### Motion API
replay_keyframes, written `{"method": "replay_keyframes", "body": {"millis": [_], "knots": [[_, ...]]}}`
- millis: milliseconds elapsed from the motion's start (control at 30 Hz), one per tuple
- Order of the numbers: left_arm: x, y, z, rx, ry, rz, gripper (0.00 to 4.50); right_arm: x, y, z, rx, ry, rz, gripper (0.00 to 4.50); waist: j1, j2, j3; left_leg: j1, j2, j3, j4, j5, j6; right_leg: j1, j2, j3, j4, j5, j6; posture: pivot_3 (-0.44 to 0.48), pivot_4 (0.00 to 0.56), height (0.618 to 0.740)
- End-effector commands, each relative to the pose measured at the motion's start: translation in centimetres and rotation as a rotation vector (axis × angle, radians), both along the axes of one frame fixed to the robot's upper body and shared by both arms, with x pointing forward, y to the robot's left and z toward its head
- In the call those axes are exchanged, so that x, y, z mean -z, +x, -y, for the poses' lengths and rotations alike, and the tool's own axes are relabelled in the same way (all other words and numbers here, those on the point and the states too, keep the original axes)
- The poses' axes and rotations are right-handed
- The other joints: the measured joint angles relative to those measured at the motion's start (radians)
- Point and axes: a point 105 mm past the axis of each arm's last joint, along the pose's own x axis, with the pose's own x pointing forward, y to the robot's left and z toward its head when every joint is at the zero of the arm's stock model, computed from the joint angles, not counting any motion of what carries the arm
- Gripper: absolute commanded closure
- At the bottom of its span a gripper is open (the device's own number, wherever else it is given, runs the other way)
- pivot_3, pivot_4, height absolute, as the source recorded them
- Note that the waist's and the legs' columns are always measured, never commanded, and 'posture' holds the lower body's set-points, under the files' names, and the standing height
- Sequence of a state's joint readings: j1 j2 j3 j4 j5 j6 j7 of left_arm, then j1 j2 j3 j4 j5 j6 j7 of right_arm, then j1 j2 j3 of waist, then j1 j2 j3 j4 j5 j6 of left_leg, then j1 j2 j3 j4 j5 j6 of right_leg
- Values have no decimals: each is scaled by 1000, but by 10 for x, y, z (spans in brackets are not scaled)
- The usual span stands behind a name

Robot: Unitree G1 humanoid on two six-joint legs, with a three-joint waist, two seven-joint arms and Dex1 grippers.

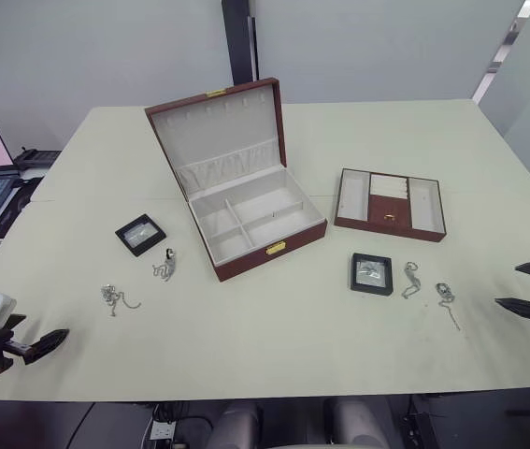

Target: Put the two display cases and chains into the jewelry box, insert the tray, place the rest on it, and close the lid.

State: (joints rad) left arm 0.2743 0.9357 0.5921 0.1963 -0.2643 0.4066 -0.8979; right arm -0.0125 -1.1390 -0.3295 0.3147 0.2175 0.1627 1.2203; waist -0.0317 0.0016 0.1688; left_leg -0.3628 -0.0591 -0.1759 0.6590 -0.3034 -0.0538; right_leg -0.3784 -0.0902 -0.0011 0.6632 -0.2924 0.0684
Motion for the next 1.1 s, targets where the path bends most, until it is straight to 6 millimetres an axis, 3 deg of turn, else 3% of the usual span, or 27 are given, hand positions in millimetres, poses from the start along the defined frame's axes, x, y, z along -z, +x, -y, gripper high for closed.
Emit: {"method": "replay_keyframes", "body": {"millis": [33, 467, 1100], "knots": [[-15, 1, 0, 7, 7, 30, 0, -17, 5, 1, -3, -19, 59, 24, 0, 0, 0, 0, 0, 0, 0, 0, 0, 0, 0, 0, 0, 0, 0, 0, 150, 740], [-16, -9, 10, -2, -43, 73, 0, -26, 12, -1, 39, 33, 159, 24, 0, 0, 0, 0, 1, 15, 0, -2, 3, -7, 0, 17, 0, 2, 4, 0, 150, 740], [-8, -18, 11, -52, -107, 91, 0, -23, 5, 8, 138, 32, 175, 24, 1, -1, 0, 0, 2, 16, 0, -2, 3, -7, 1, 17, 0, 3, 5, 0, 150, 740]]}}
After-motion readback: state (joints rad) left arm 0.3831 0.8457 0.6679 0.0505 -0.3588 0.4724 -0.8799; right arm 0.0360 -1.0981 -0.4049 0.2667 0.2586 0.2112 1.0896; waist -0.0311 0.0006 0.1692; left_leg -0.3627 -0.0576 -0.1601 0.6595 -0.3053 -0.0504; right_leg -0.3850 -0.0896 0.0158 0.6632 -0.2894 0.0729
